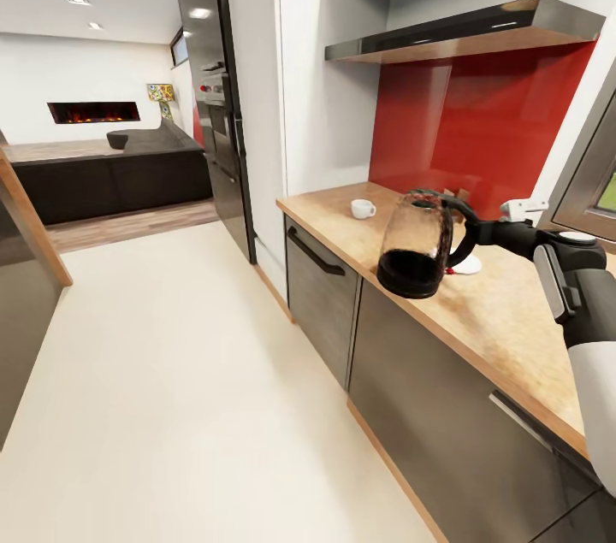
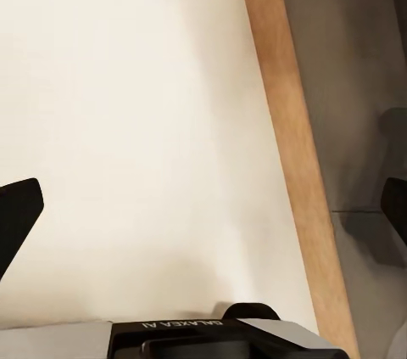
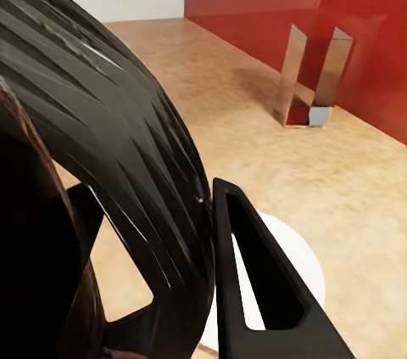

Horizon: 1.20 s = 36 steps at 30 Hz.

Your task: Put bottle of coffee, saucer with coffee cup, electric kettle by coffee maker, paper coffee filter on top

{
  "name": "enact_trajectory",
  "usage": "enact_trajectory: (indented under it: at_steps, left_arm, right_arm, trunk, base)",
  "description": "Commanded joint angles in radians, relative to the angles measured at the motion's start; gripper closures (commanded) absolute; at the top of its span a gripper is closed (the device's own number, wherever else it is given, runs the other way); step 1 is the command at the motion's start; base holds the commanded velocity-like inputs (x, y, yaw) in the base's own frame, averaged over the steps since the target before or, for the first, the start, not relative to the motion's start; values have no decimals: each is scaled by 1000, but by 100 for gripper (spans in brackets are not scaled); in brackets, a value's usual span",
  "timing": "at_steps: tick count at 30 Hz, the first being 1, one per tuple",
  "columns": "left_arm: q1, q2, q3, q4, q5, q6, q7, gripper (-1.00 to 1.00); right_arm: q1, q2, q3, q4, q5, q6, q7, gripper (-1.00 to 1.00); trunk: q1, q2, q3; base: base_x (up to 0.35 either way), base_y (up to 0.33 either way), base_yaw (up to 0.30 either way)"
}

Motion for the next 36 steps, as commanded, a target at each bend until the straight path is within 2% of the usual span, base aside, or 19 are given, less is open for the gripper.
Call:
enact_trajectory:
  at_steps: [1, 3, 25, 27, 31, 36]
  left_arm:
    - [0, 0, -8, 0, 6, -6, -1, -100]
    - [0, 0, -8, 0, 6, -6, -1, -100]
    - [0, 0, -12, -1, 6, -5, -1, -100]
    - [0, 0, -12, -1, 6, -5, -1, -100]
    - [0, 0, -12, -1, 6, -4, -1, -100]
    - [0, 0, -12, -1, 6, -4, -1, -100]
  right_arm:
    - [0, 0, -1, 0, -8, 8, 2, 100]
    - [0, 0, -1, 0, -8, 8, 2, 100]
    - [0, -2, -5, -11, -7, 20, 3, 100]
    - [-1, -2, -6, -23, -8, 35, 3, 100]
    - [-1, -3, -9, -140, -8, 172, 3, 100]
    - [-2, -5, -11, -169, -7, 202, 3, 100]
  trunk:
    - [0, 0, -1]
    - [0, 0, -1]
    - [-84, 154, 68]
    - [-92, 168, 74]
    - [-107, 196, 87]
    - [-127, 231, 102]
  base:
    - [0, 0, 0]
    - [0, 0, 0]
    - [0, 0, 0]
    - [0, 0, 0]
    - [0, 0, 0]
    - [0, 0, 0]
